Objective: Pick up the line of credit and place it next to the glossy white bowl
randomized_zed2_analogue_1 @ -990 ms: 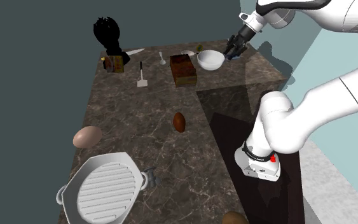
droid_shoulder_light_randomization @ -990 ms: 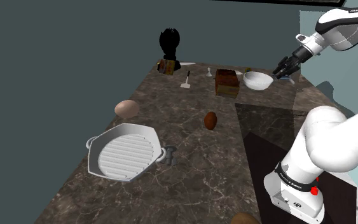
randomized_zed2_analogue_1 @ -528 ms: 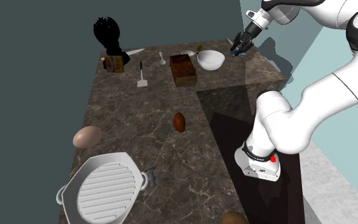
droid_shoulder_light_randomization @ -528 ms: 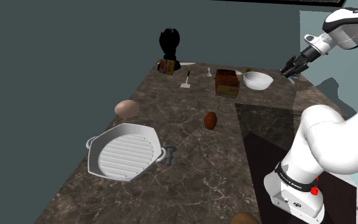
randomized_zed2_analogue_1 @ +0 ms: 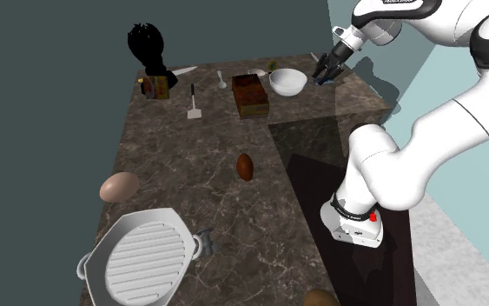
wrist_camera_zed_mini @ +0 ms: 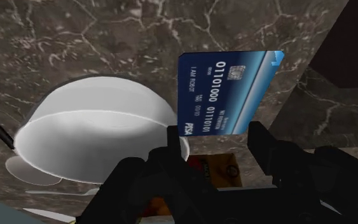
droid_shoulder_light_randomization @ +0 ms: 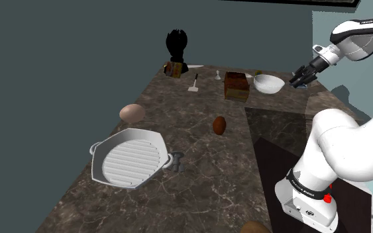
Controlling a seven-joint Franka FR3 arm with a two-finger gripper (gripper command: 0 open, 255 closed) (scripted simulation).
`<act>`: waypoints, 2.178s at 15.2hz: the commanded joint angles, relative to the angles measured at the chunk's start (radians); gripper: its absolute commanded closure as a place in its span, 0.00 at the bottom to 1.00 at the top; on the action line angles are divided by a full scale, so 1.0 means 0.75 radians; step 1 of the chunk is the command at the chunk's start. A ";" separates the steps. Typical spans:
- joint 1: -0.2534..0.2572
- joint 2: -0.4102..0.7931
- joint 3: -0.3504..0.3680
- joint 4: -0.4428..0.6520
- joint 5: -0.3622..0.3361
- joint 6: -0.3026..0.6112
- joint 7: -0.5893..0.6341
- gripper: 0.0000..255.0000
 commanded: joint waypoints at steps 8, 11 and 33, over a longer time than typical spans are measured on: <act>0.074 -0.034 -0.123 -0.074 -0.046 0.125 -0.032 1.00; 0.102 -0.048 -0.167 -0.094 -0.064 0.166 -0.041 1.00; 0.065 -0.046 -0.153 -0.004 -0.058 0.055 -0.072 0.00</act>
